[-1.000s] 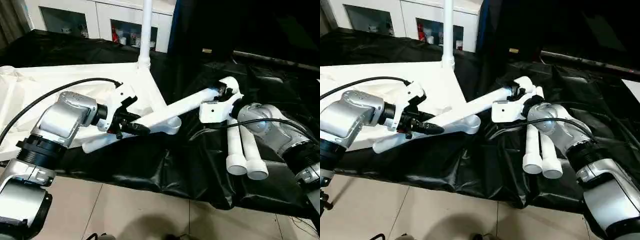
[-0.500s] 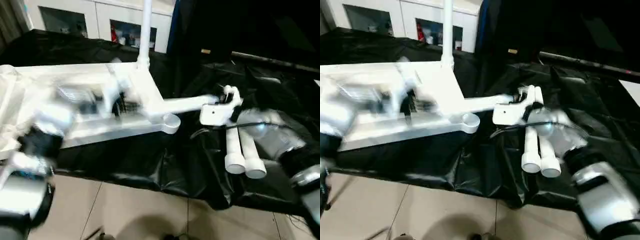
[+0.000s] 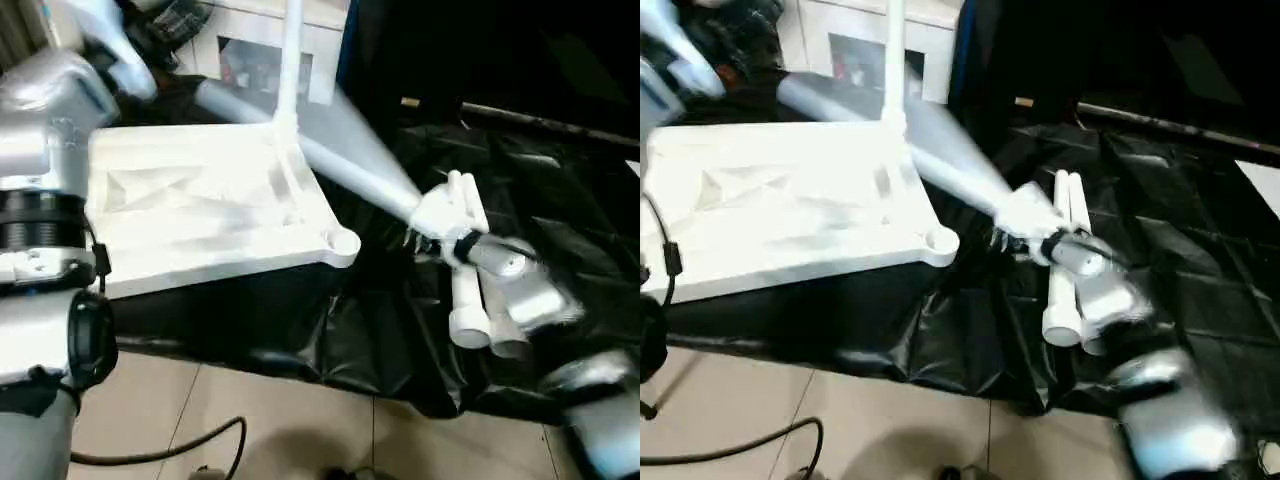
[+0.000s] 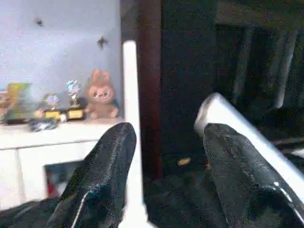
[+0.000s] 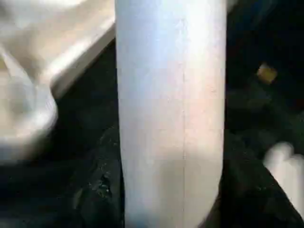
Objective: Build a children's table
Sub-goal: Pick table leg
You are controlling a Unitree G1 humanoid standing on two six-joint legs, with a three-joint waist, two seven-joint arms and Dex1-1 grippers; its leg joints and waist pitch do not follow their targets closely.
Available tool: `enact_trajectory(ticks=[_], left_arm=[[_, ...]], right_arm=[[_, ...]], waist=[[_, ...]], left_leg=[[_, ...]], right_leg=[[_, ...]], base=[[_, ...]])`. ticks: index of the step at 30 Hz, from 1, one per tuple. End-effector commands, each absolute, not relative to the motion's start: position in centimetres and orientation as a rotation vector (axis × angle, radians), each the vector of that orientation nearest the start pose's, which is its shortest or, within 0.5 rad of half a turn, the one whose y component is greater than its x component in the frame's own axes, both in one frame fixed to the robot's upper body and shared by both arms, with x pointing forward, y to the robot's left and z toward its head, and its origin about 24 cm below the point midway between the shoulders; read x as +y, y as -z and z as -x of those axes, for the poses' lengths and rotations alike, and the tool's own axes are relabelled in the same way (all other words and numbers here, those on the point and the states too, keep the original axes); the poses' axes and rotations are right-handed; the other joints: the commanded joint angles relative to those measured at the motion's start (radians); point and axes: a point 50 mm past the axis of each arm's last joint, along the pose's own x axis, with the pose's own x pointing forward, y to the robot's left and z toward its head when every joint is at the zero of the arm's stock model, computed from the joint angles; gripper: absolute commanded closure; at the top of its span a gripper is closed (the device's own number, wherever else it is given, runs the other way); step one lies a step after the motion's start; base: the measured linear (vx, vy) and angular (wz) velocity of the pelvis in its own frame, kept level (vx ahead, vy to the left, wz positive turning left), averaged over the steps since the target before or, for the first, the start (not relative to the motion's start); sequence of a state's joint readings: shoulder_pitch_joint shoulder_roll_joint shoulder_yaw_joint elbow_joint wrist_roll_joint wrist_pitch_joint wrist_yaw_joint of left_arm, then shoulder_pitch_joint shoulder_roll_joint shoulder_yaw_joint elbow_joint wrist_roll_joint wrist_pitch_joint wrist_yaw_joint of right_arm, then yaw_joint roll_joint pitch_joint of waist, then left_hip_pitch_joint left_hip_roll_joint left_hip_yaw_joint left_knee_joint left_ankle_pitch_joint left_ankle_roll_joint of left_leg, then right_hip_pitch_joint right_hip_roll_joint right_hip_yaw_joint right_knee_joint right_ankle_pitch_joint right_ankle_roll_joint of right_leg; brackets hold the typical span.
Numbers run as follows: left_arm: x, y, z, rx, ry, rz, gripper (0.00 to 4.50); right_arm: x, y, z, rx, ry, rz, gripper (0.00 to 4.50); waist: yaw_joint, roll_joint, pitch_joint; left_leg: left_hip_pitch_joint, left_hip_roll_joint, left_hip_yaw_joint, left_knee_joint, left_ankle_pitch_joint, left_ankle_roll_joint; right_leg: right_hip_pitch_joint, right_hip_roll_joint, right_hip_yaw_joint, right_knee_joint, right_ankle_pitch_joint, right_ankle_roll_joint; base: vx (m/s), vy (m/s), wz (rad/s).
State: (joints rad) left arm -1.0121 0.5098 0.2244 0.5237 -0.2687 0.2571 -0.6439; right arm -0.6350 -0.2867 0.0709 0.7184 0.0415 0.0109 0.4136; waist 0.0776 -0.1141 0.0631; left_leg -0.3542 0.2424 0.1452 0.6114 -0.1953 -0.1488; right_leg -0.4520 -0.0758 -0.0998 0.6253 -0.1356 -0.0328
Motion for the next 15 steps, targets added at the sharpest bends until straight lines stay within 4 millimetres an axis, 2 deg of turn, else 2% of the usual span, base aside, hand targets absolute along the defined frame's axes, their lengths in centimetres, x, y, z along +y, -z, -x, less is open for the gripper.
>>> enact_trajectory(ticks=[1, 2, 3, 4, 5, 7, 8, 9, 10, 11, 12, 13, 14, 15], left_arm=[[21.2, -26.4, -37.5, -0.29, 0.42, -0.169, 1.76], [21.0, -25.8, -37.2, -0.288, 0.4, -0.194, 1.76], [20.8, -25.4, -37.0, -0.287, 0.391, -0.211, 1.76], [20.3, -23.9, -36.5, -0.229, 0.355, -0.23, 1.76], [20.0, -22.8, -36.1, -0.188, 0.333, -0.239, 1.76], [19.7, -21.5, -35.3, -0.173, 0.306, -0.276, 1.76], [19.8, -19.8, -34.3, -0.177, 0.231, -0.274, 1.76], [20.3, -17.9, -33.3, -0.164, 0.132, -0.254, 1.76], [20.5, -17.5, -33.1, -0.16, 0.108, -0.248, 1.76], [20.9, -16.3, -32.1, -0.168, 0.042, -0.263, 1.76], [21.1, -15.7, -31.4, -0.178, 0.006, -0.278, 1.76], [21.1, -14.5, -30.3, -0.174, -0.012, -0.262, 1.76], [21.0, -13.5, -29.4, -0.159, -0.02, -0.239, 1.76], [20.9, -12.9, -28.8, -0.141, -0.012, -0.221, 1.76]], right_arm=[[-16.8, -8.8, -36.1, 0.093, -0.393, 0.026, 2.57], [-16.5, -9.3, -35.8, 0.068, -0.392, -0.071, 2.57], [-16.3, -9.7, -35.6, 0.049, -0.395, -0.131, 2.57], [-16.0, -10.4, -35.1, 0.016, -0.404, -0.19, 2.57], [-15.8, -10.8, -34.7, -0.002, -0.411, -0.216, 2.57], [-15.9, -11.0, -34.0, -0.02, -0.415, -0.194, 2.57], [-16.3, -10.7, -32.9, -0.006, -0.388, -0.164, 2.57], [-16.9, -10.4, -31.8, 0.004, -0.346, -0.135, 2.57], [-17.0, -10.3, -31.5, 0.006, -0.335, -0.13, 2.57], [-17.3, -10.1, -30.7, 0.007, -0.313, -0.114, 2.57], [-17.5, -9.9, -30.2, 0.004, -0.301, -0.104, 2.57], [-17.7, -9.7, -29.5, 0.0, -0.27, -0.12, 2.57], [-17.9, -9.5, -29.0, -0.003, -0.241, -0.136, 2.57], [-18.0, -9.4, -28.7, -0.002, -0.222, -0.146, 2.57]], waist=[[0.002, 0.032, -0.081], [0.005, 0.032, -0.082], [0.008, 0.044, -0.081], [0.008, 0.046, -0.081], [0.01, 0.045, -0.084], [0.014, 0.044, -0.082], [0.013, 0.02, -0.079], [0.02, 0.027, -0.077], [0.017, 0.024, -0.073], [0.017, 0.021, -0.077], [0.014, 0.023, -0.075], [0.011, 0.017, -0.072], [0.007, 0.011, -0.072], [0.004, 0.012, -0.07]], left_leg=[[-0.008, -0.02, 0.026, -0.066, -0.169, 0.0], [-0.007, -0.016, 0.025, -0.068, -0.169, 0.0], [-0.001, -0.014, 0.024, -0.07, -0.183, -0.003], [-0.002, -0.015, 0.024, -0.069, -0.183, -0.006], [0.0, -0.009, 0.023, -0.07, -0.172, -0.012], [-0.002, -0.018, 0.026, -0.068, -0.166, -0.006], [-0.008, -0.022, 0.029, -0.068, -0.171, -0.005], [-0.01, -0.018, 0.026, -0.07, -0.157, -0.014], [-0.011, -0.019, 0.028, -0.071, -0.169, -0.009], [-0.008, -0.027, 0.031, -0.068, -0.189, -0.001], [-0.012, -0.026, 0.029, -0.07, -0.203, 0.001], [-0.008, -0.032, 0.03, -0.066, -0.242, 0.008], [-0.009, -0.036, 0.029, -0.062, -0.266, 0.012], [-0.009, -0.038, 0.027, -0.059, -0.286, 0.016]], right_leg=[[0.091, -0.034, 0.04, -0.055, -0.22, -0.142], [0.091, -0.04, 0.041, -0.053, -0.209, -0.146], [0.088, -0.041, 0.04, -0.059, -0.219, -0.144], [0.088, -0.039, 0.04, -0.055, -0.218, -0.145], [0.091, -0.041, 0.042, -0.05, -0.187, -0.149], [0.089, -0.038, 0.042, -0.057, -0.213, -0.137], [0.09, -0.036, 0.041, -0.066, -0.268, -0.112], [0.093, -0.039, 0.044, -0.066, -0.282, -0.092], [0.087, -0.038, 0.042, -0.074, -0.307, -0.076], [0.083, -0.034, 0.037, -0.082, -0.377, -0.039], [0.083, -0.033, 0.036, -0.087, -0.41, -0.02], [0.072, -0.03, 0.028, -0.105, -0.503, 0.027], [0.068, -0.032, 0.02, -0.117, -0.583, 0.067], [0.062, -0.03, 0.011, -0.13, -0.632, 0.093]], base=[[0.0, 0.0, 0.0], [0.0, 0.0, 0.0], [0.0, 0.0, 0.0], [0.0, 0.0, 0.0], [0.0, 0.0, 0.0], [0.0, 0.0, 0.0], [0.0, 0.0, 0.0], [0.0, 0.0, 0.0], [0.0, 0.0, 0.0], [0.0, 0.0, 0.0], [0.0, 0.0, 0.0], [0.0, 0.0, 0.0], [0.0, 0.0, 0.0], [0.0, 0.0, 0.0]])
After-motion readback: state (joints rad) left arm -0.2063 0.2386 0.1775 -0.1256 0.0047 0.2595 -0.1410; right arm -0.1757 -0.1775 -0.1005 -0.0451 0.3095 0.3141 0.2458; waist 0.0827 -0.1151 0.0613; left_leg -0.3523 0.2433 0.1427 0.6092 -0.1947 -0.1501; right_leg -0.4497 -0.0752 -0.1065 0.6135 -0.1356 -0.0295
